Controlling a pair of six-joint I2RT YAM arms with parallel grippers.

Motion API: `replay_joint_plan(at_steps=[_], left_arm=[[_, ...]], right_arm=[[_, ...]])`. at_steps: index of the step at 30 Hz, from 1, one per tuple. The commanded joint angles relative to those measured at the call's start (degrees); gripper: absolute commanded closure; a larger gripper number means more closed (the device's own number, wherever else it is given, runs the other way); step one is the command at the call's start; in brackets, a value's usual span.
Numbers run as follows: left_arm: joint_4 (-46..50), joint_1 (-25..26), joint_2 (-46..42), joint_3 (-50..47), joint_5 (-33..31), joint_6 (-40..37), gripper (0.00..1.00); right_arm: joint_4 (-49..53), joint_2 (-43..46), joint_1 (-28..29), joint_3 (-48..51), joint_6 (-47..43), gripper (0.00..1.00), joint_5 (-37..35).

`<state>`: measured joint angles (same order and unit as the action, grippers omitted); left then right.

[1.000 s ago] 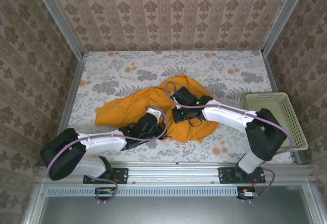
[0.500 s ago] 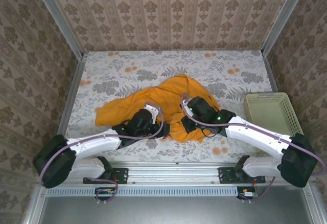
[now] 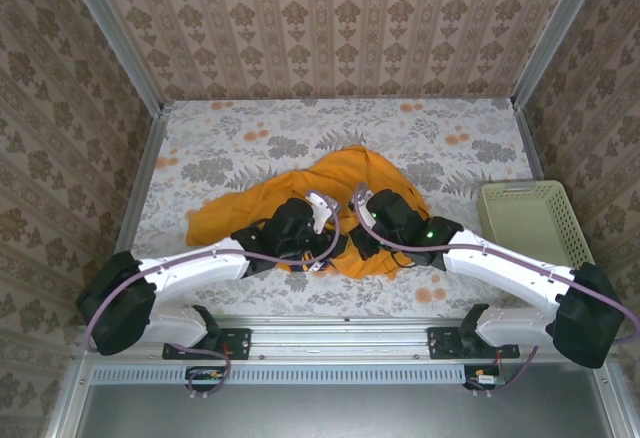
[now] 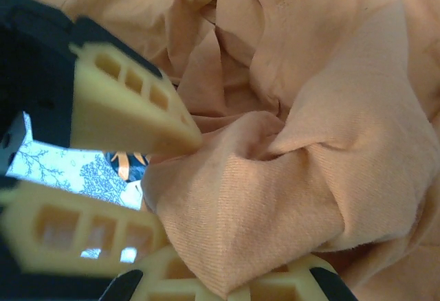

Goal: Fold the inside-out t-shirt

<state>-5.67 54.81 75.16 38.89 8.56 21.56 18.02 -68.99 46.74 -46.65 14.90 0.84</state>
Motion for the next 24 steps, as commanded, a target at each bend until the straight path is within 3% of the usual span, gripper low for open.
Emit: replay_joint_plan(at_steps=[1,4,9,15,20,24], left_arm=[[-1.4,-0.8,1.0,2.0,-2.5,0.8,0.66],[-2.4,-2.0,0.6,1.3,-3.9,2.5,0.80],[-7.4,-6.3,-2.2,-3.3,-2.0,8.0,0.91],[-9.9,-9.1,-1.8,-5.2,2.1,10.7,0.95],[-11.8,-8.8,1.5,-5.7,4.0,13.0,0.97],[-12.6,-6.5,3.5,-5.0,4.3,12.9,0.97]], right_arm=[[-2.0,0.9,0.7,1.1,-0.6,0.97,1.3],[-2.5,1.5,0.7,2.4,-0.2,0.96,0.8],[-3.3,2.9,0.7,6.0,0.2,0.92,-1.3],[-8.3,7.7,0.8,13.4,1.2,0.84,-1.3],[-10.1,9.6,0.7,16.8,3.3,0.78,-1.5],[-8.9,9.3,0.8,14.6,5.1,0.68,-2.0]])
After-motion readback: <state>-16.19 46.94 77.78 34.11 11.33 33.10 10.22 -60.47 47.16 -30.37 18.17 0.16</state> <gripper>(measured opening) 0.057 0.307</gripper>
